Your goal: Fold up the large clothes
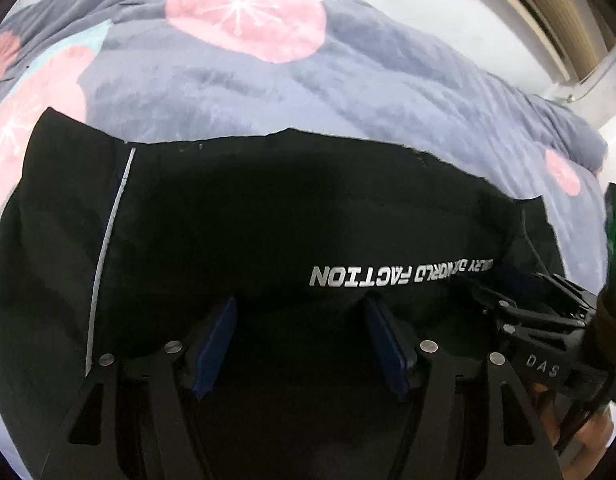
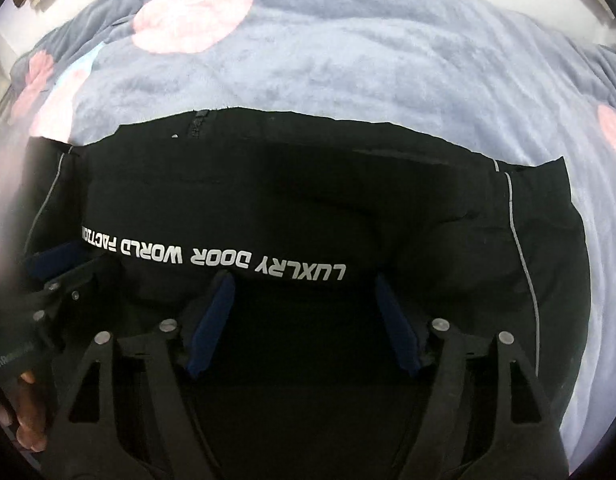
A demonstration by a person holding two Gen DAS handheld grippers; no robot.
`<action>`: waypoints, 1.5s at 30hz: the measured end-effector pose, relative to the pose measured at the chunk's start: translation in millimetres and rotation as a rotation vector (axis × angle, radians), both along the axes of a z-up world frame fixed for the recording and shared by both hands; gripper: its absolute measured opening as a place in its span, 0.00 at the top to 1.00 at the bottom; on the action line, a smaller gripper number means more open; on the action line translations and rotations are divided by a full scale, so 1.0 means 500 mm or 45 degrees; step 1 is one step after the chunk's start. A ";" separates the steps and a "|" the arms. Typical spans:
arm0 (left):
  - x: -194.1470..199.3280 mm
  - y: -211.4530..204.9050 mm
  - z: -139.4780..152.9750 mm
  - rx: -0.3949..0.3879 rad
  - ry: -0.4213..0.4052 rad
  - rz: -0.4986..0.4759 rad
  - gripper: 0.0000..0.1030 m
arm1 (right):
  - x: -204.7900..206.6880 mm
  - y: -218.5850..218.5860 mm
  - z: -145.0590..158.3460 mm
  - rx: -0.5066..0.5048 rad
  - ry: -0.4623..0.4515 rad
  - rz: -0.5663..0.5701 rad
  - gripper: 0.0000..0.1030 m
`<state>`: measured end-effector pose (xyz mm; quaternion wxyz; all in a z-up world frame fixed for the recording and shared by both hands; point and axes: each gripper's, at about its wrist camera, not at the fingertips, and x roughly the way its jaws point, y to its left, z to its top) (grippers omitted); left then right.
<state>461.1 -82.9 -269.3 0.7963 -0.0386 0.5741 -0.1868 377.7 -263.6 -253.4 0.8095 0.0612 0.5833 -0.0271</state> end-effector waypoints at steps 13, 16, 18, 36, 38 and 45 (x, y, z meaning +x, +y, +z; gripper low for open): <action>-0.214 0.154 0.079 0.030 -0.057 0.030 0.34 | -0.227 0.036 0.056 -0.034 -0.031 0.091 0.32; -0.206 0.157 0.008 0.062 0.005 0.020 0.33 | -0.214 0.028 -0.009 0.006 0.057 0.069 0.28; -0.198 0.137 -0.008 0.141 -0.035 -0.018 0.29 | -0.198 0.027 -0.027 -0.009 0.077 0.070 0.24; -0.224 0.307 0.123 0.056 -0.148 0.067 0.22 | -0.316 -0.131 0.099 -0.019 -0.049 -0.166 0.22; -0.205 0.363 0.136 -0.014 -0.139 0.153 0.22 | -0.320 -0.176 0.110 -0.002 -0.071 -0.224 0.21; -0.121 0.427 0.094 -0.192 -0.016 0.206 0.22 | -0.292 -0.264 0.085 0.025 -0.058 -0.325 0.21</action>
